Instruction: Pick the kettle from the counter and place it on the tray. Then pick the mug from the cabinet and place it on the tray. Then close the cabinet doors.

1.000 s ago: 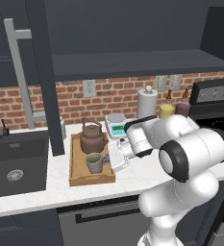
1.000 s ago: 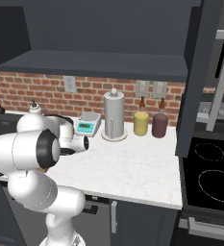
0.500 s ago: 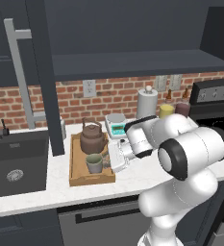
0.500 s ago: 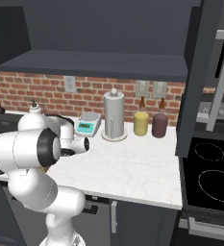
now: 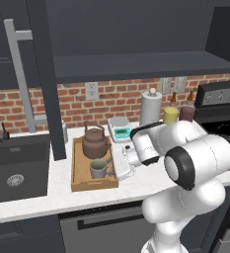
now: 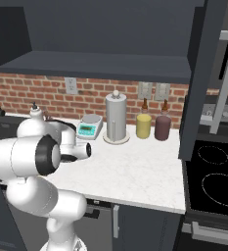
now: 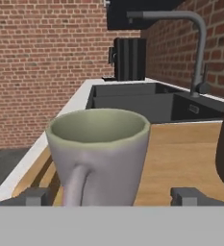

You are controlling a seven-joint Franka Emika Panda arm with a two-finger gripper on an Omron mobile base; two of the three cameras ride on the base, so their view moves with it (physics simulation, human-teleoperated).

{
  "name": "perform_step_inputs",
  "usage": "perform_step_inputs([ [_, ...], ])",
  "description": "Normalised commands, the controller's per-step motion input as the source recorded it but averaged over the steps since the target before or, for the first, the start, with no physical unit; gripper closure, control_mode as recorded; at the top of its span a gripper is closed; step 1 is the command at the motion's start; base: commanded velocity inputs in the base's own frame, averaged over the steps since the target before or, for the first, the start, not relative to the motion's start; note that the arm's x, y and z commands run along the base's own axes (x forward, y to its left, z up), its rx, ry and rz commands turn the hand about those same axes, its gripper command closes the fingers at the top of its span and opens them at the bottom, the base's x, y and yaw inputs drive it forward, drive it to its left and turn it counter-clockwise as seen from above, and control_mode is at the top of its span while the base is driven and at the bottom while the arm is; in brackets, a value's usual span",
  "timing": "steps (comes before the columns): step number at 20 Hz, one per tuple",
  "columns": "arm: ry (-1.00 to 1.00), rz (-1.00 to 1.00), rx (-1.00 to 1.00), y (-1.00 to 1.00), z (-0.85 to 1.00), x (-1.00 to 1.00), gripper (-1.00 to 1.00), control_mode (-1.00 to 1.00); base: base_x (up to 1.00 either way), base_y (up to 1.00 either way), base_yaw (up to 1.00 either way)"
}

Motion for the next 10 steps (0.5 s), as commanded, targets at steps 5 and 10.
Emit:
perform_step_inputs([
  [5, 0.0, 0.0, 0.0, -0.07, 0.09, -0.25, -1.0, -1.0, 0.0, 0.0, 0.0],
  [10, 0.0, 0.0, 0.0, -0.09, 0.28, -0.26, -1.0, -1.0, 0.0, 0.0, 0.0],
])
